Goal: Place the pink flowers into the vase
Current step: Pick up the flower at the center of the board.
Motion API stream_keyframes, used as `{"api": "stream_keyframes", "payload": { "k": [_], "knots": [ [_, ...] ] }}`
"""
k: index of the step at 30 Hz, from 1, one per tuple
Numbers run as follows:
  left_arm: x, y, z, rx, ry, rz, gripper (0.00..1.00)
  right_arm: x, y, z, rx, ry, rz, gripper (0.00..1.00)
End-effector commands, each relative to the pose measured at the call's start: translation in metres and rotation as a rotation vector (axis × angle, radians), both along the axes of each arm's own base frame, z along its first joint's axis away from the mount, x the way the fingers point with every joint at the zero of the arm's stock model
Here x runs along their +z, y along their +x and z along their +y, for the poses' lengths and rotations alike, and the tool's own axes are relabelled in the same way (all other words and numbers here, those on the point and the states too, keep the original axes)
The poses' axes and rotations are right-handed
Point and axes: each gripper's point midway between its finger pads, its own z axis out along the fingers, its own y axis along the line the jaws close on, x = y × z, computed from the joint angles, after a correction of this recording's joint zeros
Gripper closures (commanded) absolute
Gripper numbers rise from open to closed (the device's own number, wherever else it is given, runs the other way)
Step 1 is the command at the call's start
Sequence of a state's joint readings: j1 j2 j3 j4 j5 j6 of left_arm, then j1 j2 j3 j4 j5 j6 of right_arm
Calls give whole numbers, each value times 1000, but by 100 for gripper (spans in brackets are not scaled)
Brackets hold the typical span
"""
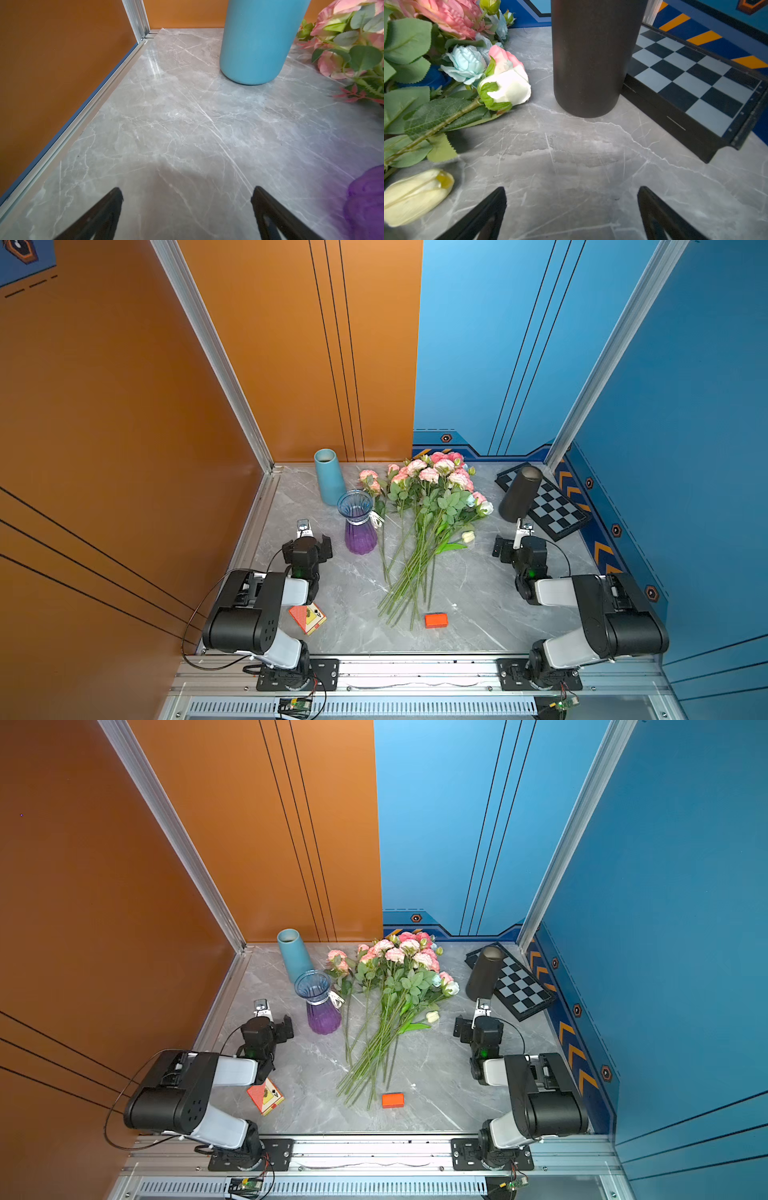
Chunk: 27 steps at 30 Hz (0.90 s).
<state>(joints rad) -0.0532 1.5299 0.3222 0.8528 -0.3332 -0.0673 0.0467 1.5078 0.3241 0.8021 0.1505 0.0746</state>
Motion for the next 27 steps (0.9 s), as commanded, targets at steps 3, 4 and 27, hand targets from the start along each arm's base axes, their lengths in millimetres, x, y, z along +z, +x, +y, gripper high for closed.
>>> {"api": "stream_keyframes", "payload": {
  "k": [3, 4, 27],
  "knots": [
    [26, 20, -3, -23, 27, -106, 2, 29, 22, -2, -9, -33, -117, 0],
    [25, 20, -2, -21, 28, -105, 1, 29, 22, -2, -8, -30, -116, 0],
    [26, 17, -2, -16, 27, -108, 1, 28, 22, -6, -29, -23, -111, 0]
  ]
}}
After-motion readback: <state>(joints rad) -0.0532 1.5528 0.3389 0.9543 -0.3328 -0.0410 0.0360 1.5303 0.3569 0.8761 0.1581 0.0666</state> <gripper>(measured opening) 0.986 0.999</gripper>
